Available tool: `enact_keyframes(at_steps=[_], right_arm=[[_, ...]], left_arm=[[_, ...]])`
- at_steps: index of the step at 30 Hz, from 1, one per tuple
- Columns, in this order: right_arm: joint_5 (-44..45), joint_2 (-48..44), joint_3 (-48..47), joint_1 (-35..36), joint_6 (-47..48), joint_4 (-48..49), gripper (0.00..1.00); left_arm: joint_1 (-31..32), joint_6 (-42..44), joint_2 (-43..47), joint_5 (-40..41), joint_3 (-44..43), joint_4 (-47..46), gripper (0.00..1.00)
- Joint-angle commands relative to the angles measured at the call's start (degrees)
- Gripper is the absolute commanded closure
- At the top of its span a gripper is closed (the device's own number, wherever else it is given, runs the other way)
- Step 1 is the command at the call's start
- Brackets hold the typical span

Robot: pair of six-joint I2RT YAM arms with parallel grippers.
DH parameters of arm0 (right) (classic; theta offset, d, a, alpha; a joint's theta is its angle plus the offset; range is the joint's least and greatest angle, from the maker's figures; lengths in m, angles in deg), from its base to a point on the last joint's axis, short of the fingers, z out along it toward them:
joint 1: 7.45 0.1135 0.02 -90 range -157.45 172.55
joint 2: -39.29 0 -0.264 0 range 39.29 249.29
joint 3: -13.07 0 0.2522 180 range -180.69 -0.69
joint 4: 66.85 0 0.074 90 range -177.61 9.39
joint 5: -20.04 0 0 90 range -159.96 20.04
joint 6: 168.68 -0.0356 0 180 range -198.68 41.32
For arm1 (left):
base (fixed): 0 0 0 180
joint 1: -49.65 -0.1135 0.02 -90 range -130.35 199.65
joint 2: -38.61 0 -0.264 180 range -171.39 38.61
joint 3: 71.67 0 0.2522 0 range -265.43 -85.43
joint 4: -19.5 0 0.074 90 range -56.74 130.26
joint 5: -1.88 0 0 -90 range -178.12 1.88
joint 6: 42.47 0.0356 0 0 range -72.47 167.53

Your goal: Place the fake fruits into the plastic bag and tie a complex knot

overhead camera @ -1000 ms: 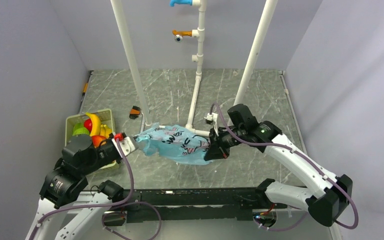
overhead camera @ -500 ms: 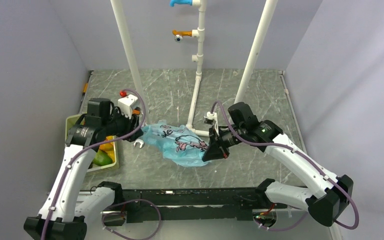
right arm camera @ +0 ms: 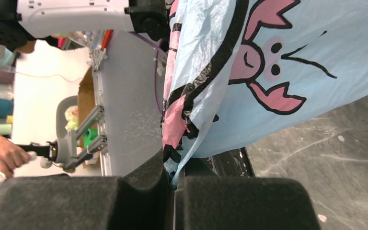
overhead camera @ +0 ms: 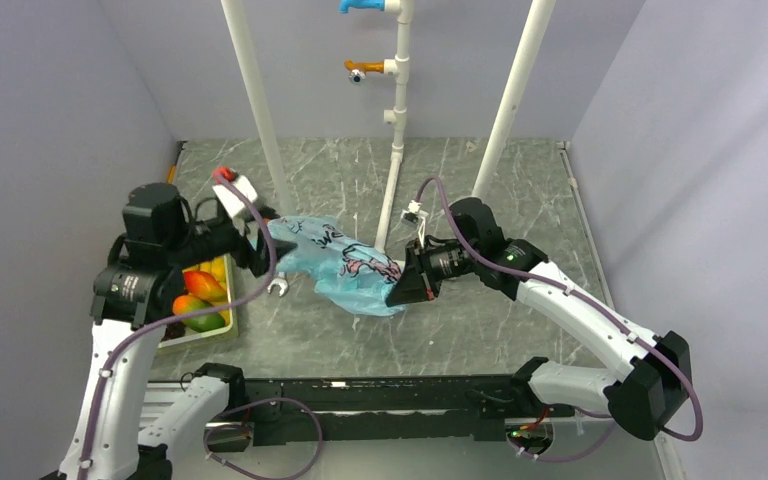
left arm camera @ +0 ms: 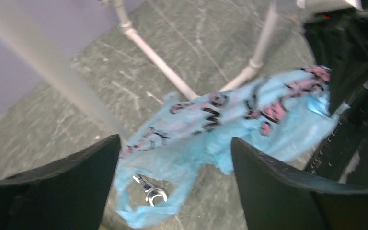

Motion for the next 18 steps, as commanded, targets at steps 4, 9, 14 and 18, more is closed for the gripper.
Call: enact_keyframes(at_steps=[4,9,14,18], right_arm=[[-1.78,-0.40,1.16,0.17,-8.18,10.13,1.00],[-4.05,-1.08,0.23,0.72,-6.45,11.16,1.00],[-4.26,-2.42,-0.78,2.48,-1.63,7.78,1.00],[-3.71,-3.16,-0.79,2.41,-0.35,6.75,1.00]], left_arm=[[22.13,9.51,2.63,-1.26,8.53,0.72,0.37],[26.21,4.28,-0.24,7.58,13.82,-8.24,0.23],[27.15,-1.16,-4.90,14.67,13.82,-14.05,0.24],[28.23,-6.22,-7.65,12.05,14.15,-14.90,0.22]])
